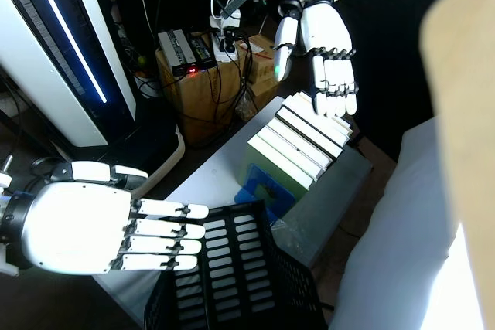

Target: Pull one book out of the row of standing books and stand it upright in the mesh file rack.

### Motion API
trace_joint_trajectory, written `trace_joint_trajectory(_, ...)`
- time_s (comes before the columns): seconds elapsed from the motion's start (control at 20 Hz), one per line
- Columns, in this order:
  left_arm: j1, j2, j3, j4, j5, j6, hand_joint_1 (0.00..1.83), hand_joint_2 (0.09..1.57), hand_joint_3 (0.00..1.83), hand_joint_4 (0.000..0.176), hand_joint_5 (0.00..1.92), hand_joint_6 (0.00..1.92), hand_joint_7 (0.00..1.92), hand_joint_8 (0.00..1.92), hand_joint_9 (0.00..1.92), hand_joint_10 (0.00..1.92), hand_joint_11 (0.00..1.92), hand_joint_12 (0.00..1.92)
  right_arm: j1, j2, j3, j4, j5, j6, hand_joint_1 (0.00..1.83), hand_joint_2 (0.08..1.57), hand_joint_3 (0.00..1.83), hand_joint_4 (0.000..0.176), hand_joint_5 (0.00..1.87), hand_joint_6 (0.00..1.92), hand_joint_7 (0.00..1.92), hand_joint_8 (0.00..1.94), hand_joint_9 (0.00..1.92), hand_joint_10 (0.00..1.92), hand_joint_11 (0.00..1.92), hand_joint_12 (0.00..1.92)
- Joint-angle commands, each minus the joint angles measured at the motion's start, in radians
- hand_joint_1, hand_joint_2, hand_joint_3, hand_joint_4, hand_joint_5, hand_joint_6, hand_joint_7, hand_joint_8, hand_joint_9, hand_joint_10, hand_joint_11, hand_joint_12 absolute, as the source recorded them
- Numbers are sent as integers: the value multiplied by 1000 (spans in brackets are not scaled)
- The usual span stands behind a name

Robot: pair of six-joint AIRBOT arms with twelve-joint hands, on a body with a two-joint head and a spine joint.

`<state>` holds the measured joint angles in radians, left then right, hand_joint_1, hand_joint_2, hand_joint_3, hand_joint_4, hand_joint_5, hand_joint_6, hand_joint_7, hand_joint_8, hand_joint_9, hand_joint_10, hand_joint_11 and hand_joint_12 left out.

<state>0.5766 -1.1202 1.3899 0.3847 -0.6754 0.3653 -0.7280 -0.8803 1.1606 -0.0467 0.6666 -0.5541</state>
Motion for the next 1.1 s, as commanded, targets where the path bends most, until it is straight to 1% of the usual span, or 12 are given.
trace_joint_trajectory(0.0,-13,0,8,-32,-94,4,382,1266,11,58,11,4,0,0,0,0,0,0,2,15,1,29,106,-3,325,1236,18,18,0,0,0,0,0,0,0,0)
trace_joint_trajectory(0.1,-12,1,7,-32,-90,7,314,1256,5,74,2,0,0,0,0,0,0,0,-2,18,-3,37,106,-13,309,1210,3,17,0,0,0,0,0,0,0,0)
trace_joint_trajectory(0.25,-11,6,5,-32,-84,13,335,1224,0,81,0,0,0,0,0,0,0,0,-10,18,-6,51,113,-20,312,1188,0,17,0,0,0,0,0,0,0,0)
trace_joint_trajectory(0.3,-11,8,3,-32,-82,16,340,1205,0,95,0,0,0,0,0,0,0,0,-11,18,-6,52,114,-20,332,1181,0,25,0,0,0,0,0,0,0,0)
trace_joint_trajectory(0.4,-7,15,0,-34,-75,27,296,1179,0,117,0,0,0,0,0,0,0,0,-15,18,-7,56,118,-20,342,1187,0,15,0,0,0,0,0,0,0,0)
trace_joint_trajectory(0.55,4,27,-8,-51,-55,60,191,1162,0,95,0,0,0,0,0,0,0,0,-19,18,-8,63,121,-20,360,1195,0,15,0,0,0,0,0,0,0,0)
trace_joint_trajectory(0.65,15,32,-8,-58,-39,66,179,1161,0,93,0,0,0,0,0,0,0,0,-24,20,-10,67,124,-20,362,1194,0,21,0,0,0,0,0,0,0,0)
trace_joint_trajectory(0.7,14,32,-8,-52,-26,71,208,1155,0,74,0,0,0,0,0,0,0,0,-25,20,-10,67,124,-20,362,1193,0,19,0,0,0,0,0,0,0,0)
trace_joint_trajectory(0.8,5,33,-6,-32,1,78,214,1126,0,80,9,4,0,0,0,0,0,0,-25,20,-8,67,124,-20,338,1189,0,17,0,0,0,0,0,0,0,0)
trace_joint_trajectory(0.85,2,34,-4,-28,8,80,200,1108,0,98,18,6,0,0,0,0,0,0,-25,20,-8,67,124,-20,346,1196,2,20,0,0,0,0,0,0,0,0)
trace_joint_trajectory(1.0,-8,33,1,-9,32,80,189,1100,0,89,31,10,0,0,0,0,0,0,-25,22,-8,67,128,-21,353,1197,1,12,0,0,0,0,0,0,0,0)
trace_joint_trajectory(1.05,-10,31,1,-1,39,79,197,1106,0,94,50,17,0,0,0,0,0,0,-25,23,-8,67,129,-21,342,1201,3,21,0,0,0,0,0,0,0,0)
